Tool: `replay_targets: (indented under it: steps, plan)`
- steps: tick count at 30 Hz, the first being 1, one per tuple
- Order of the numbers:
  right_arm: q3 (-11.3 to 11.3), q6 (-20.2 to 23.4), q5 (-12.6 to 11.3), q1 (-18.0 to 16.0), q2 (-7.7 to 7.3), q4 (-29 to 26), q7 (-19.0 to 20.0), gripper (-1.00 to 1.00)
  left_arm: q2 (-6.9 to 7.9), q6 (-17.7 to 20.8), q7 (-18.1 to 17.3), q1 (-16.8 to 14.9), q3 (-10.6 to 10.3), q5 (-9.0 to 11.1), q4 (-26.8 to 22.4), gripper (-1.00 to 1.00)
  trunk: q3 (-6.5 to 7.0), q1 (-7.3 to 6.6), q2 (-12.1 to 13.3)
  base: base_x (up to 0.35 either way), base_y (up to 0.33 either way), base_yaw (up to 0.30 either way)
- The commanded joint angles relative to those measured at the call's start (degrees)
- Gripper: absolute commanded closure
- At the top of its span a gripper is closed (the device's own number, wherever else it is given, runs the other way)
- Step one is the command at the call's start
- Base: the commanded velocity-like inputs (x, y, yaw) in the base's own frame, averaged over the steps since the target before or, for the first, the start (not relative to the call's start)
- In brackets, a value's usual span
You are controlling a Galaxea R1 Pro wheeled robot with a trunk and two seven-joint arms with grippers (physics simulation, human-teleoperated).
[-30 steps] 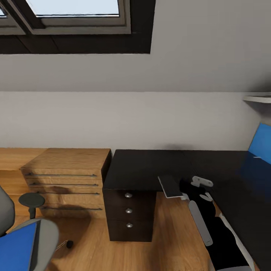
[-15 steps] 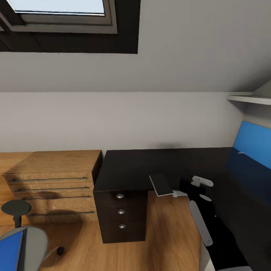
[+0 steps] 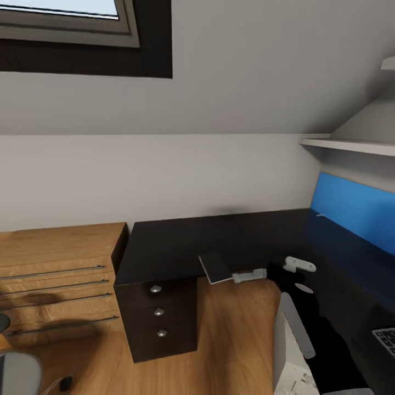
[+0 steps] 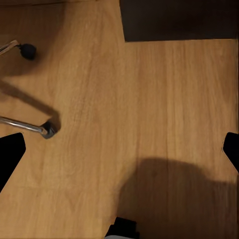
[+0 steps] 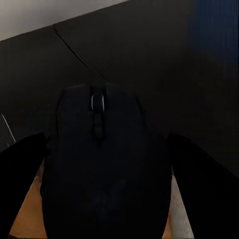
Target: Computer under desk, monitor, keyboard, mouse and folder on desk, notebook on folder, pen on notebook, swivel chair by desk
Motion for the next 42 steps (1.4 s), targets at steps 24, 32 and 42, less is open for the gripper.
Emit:
replay_targets:
  steps: [24,32,42]
  plan:
    - [-4.7,-10.9,0.5,-3.1,-11.22,23.7,0.1,1.0,0.06,-1.1,0.3,0.0,-0.3,0.6,-0.1,-1.0,-0.05,0.0,0.0,0.019,0.0,-0.262]
    - [-3.1,-12.7,4.9,-3.2,-11.13,25.5,0.1,1.0,0.05,-1.1,0.3,0.0,-0.3,0.6,-0.1,-1.0,-0.05,0.0,0.0,0.215,0.0,-0.013]
    - [-1.5,-14.4,5.5,-3.3,-11.14,27.6,0.2,1.0,0.0,-1.1,0.4,0.0,-0.3,0.6,-0.1,-1.0,-0.05,0.0,0.0,0.264,-0.041,0.0]
